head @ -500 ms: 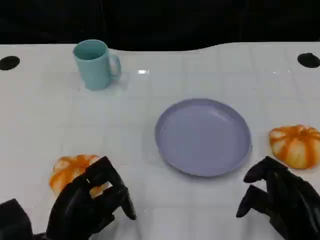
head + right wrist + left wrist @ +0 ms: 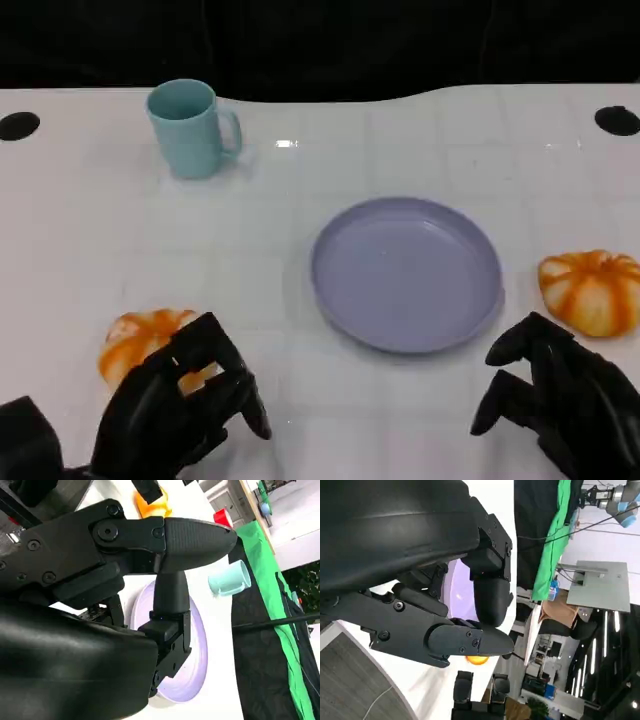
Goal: Grasp the bread from the table and place it into the plate.
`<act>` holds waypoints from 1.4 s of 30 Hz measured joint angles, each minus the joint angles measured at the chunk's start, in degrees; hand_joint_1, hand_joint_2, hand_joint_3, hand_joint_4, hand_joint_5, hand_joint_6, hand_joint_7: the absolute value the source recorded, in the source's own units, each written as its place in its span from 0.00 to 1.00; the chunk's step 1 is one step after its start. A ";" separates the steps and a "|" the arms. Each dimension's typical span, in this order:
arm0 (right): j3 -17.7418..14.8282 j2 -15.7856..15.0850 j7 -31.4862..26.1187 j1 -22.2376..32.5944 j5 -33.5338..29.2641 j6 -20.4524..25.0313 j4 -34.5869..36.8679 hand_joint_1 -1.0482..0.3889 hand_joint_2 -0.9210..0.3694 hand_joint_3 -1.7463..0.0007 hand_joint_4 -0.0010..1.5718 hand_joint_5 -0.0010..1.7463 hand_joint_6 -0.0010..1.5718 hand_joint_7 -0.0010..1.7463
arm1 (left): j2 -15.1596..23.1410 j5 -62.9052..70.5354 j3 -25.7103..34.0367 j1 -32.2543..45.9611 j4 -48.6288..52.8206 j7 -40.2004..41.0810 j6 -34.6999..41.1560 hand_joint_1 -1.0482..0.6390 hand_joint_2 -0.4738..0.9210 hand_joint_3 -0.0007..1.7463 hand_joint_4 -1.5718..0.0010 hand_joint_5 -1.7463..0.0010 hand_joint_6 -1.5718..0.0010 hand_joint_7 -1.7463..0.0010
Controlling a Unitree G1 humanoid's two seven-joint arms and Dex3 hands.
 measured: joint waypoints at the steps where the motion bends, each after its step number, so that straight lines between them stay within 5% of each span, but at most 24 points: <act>1: 0.06 0.00 -0.01 0.00 -0.01 0.00 0.00 0.38 0.00 0.71 0.40 1.00 0.29 0.97 | 0.00 -0.04 0.07 0.00 0.00 0.00 0.02 0.27 1.00 0.15 0.54 0.00 0.68 0.00; 8: 0.18 0.00 -0.14 0.00 -0.04 0.20 -0.11 0.37 0.00 0.71 0.40 1.00 0.29 0.98 | 0.01 0.29 0.13 0.00 -0.34 0.15 0.16 0.27 1.00 0.16 0.55 0.00 0.68 0.01; 13: 0.35 0.00 -0.33 0.00 -0.05 0.58 -0.32 0.38 0.00 0.71 0.41 1.00 0.28 0.98 | 0.15 1.32 0.13 0.01 -0.63 0.16 -1.45 0.28 1.00 0.18 0.57 0.00 0.65 0.12; 17: 0.59 0.00 -0.46 0.00 -0.04 0.81 -0.40 0.38 0.00 0.71 0.41 1.00 0.28 0.98 | 0.49 1.43 0.19 0.00 -0.82 0.16 -2.46 0.28 1.00 0.16 0.64 0.11 0.62 0.38; 27: 0.76 0.00 -0.45 0.00 -0.04 0.82 -0.45 0.39 0.00 0.70 0.41 1.00 0.27 0.99 | 3.88 6.46 0.45 -1.47 -2.27 0.86 -9.79 0.30 1.00 0.10 0.66 0.39 0.54 0.83; 42: 0.98 0.00 -0.50 -0.01 -0.08 0.83 -0.66 0.38 0.00 0.70 0.40 1.00 0.27 0.98 | 17.34 27.91 0.13 -1.17 -13.02 6.57 -11.38 0.31 1.00 0.05 0.82 0.68 0.68 1.00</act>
